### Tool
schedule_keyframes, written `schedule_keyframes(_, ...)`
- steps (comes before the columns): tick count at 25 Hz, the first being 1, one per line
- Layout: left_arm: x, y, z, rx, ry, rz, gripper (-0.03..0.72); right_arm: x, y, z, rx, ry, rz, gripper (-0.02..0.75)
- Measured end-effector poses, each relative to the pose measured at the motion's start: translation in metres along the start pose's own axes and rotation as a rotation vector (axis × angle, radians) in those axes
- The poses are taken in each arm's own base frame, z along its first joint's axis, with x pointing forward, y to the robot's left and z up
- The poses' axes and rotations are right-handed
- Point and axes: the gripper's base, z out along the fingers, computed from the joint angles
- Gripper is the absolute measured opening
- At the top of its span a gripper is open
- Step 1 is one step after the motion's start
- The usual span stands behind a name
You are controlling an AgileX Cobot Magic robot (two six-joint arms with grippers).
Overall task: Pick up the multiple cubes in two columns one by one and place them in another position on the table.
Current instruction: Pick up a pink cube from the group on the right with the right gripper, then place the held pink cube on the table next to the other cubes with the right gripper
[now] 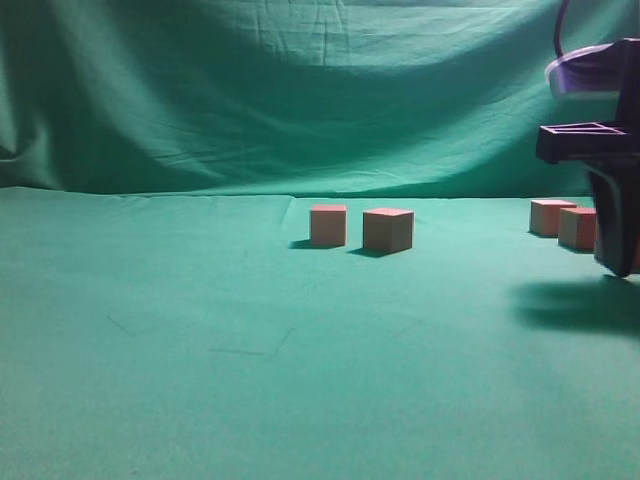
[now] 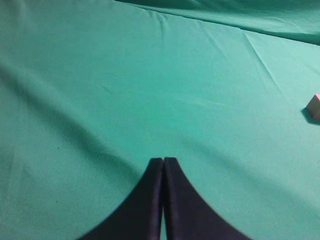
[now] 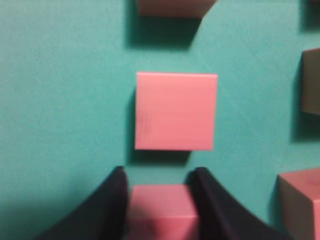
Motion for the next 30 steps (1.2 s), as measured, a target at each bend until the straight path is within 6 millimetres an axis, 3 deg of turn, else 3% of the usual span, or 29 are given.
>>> schedule_keyframes(2, 0.0, 0.0, 0.0, 0.0, 0.0, 0.0, 0.0, 0.0, 0.0, 0.0, 0.004, 0.007, -0.001, 0.252)
schedule_keyframes(8, 0.0, 0.0, 0.0, 0.0, 0.0, 0.0, 0.0, -0.001, -0.001, -0.008, 0.022, 0.078, -0.014, 0.259)
schedule_keyframes(12, 0.0, 0.0, 0.0, 0.0, 0.0, 0.0, 0.0, -0.013, 0.016, -0.038, -0.02, 0.071, -0.096, 0.259)
schedule_keyframes(18, 0.0, 0.0, 0.0, 0.0, 0.0, 0.0, 0.0, -0.042, 0.076, -0.109, -0.159, -0.127, -0.428, 0.259)
schedule_keyframes(21, 0.0, 0.0, 0.0, 0.0, 0.0, 0.0, 0.0, -0.052, 0.11, -0.135, -0.2, -0.211, -0.589, 0.259)
schedule_keyframes(25, 0.0, 0.0, 0.0, 0.0, 0.0, 0.0, 0.0, -0.065, 0.156, -0.139, -0.212, -0.169, -0.745, 0.259)
schedule_keyframes(30, 0.0, 0.0, 0.0, 0.0, 0.0, 0.0, 0.0, -0.08, 0.207, -0.108, -0.209, -0.114, -0.912, 0.259)
